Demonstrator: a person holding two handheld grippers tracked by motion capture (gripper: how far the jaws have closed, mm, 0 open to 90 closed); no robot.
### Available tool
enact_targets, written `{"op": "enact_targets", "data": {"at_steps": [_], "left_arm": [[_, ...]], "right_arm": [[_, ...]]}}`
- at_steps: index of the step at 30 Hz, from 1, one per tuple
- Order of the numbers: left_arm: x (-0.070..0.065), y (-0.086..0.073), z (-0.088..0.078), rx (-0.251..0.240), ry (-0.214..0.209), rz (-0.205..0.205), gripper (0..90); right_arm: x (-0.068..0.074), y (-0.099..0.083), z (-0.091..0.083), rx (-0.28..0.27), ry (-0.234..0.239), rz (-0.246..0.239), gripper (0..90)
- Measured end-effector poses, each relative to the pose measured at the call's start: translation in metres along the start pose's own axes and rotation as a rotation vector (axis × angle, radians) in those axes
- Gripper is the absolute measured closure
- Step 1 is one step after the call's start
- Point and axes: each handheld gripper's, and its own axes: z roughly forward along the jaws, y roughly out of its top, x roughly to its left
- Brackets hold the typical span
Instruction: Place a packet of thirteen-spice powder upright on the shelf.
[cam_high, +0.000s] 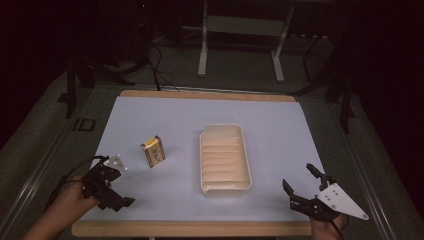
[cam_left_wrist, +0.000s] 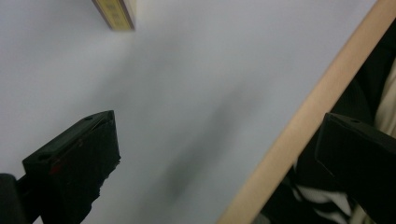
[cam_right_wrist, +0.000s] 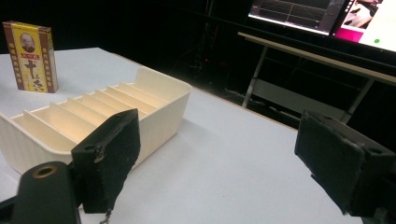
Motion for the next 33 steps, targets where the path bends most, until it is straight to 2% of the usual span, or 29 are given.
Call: {"op": "enact_targets", "data": {"at_steps": [7,10,13,17,19,22,25,29,33], "left_arm": [[0.002,0.006,0.011,0.140,0.032,-0.079,0.0],[0.004,0.006,0.013,0.167,0.039,-0.117,0.0],[0.005,0.006,0.013,0.181,0.016,-0.134,0.0],[0.003,0.007,0.013,0.206,-0.008,-0.092,0.0],[0.002,0.009,0.011,0.215,-0.007,-0.095,0.0],[0.003,0.013,0.005,0.214,-0.026,-0.124,0.0],[0.009,0.017,-0.003,0.225,-0.028,-0.161,0.0],[0.018,0.022,-0.011,0.206,-0.015,-0.218,0.0],[0.020,0.031,-0.014,0.207,-0.006,-0.211,0.0]], "right_arm": [[0.001,0.000,0.000,0.004,0.002,-0.009,14.2],[0.002,0.000,0.000,0.007,0.004,-0.014,14.2],[0.002,0.000,0.002,0.015,0.009,-0.018,14.2],[0.003,0.000,0.003,0.033,0.037,-0.006,14.2],[0.005,0.000,0.004,0.043,0.049,-0.013,14.2],[0.007,0.001,0.004,0.052,0.060,-0.018,14.2],[0.009,0.002,0.004,0.059,0.069,-0.023,14.2],[0.009,0.003,0.004,0.054,0.069,-0.024,14.2],[0.008,0.002,0.004,0.052,0.070,-0.027,14.3]]}}
